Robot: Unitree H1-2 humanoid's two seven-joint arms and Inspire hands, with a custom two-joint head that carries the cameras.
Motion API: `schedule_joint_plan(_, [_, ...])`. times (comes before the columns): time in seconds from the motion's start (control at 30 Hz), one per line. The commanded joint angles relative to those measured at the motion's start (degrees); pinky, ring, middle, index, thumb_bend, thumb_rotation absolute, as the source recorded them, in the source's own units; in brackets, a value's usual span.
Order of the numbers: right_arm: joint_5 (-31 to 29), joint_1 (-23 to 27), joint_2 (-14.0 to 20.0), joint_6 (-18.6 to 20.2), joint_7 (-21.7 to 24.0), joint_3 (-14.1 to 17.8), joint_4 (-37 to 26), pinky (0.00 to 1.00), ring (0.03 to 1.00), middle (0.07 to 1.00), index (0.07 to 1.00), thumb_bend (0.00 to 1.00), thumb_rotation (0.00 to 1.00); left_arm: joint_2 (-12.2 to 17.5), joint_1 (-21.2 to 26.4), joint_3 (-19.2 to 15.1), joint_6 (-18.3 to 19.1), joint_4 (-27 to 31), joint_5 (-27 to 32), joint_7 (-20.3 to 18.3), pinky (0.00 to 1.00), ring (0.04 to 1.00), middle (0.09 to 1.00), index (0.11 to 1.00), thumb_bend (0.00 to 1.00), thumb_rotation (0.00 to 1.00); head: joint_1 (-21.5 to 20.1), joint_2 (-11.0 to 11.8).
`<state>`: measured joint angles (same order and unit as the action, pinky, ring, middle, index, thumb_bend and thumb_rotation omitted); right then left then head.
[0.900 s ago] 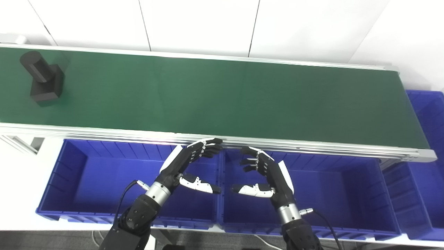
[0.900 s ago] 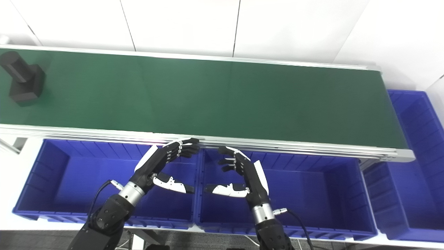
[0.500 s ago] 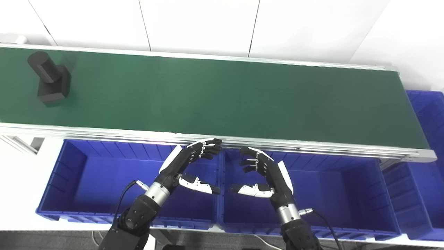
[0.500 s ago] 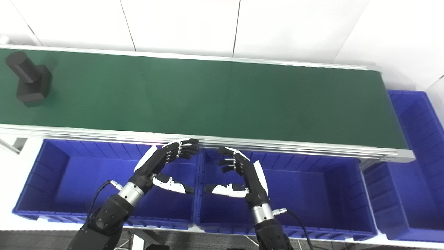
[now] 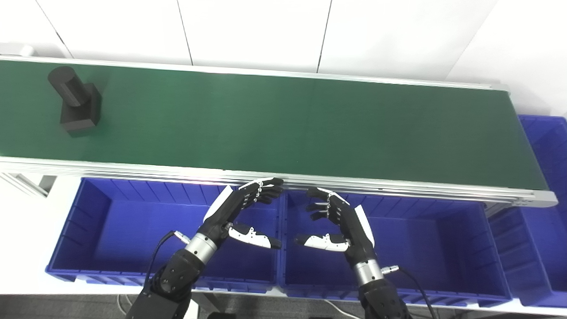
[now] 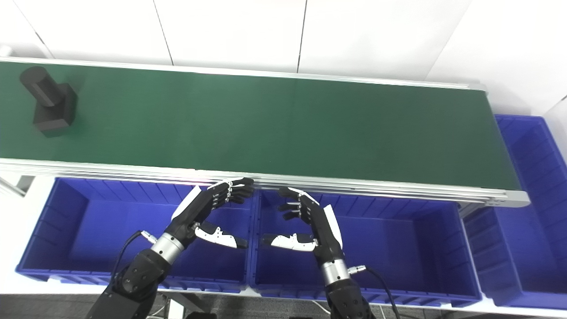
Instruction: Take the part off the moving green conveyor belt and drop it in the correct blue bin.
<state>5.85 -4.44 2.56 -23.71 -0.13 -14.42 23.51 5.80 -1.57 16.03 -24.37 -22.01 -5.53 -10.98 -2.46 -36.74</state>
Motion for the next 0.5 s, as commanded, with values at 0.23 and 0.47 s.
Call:
schedule_joint_plan(0.23, [-0.07, 1.10, -0.44, -3.21, -0.43, -0.32, -1.05, 0.59, 0.668, 0.790, 0.739, 0.91, 0.24, 0.24, 0.99, 0.00, -2.55, 0.76, 0.78, 0.38, 0.74, 0.765, 0.776, 0.804, 0.97, 0.12, -0.14, 0.23])
schedule_joint_plan(0.47, [-0.34, 1.37, -0.46, -3.21, -0.76, -0.31, 0.37, 0.59, 0.672, 0.790, 0.743, 0.91, 0.23, 0.15, 1.41, 0.30, -2.56, -0.69, 0.75, 0.55, 0.73, 0.764, 0.775, 0.805, 0.96, 0.12, 0.69, 2.66])
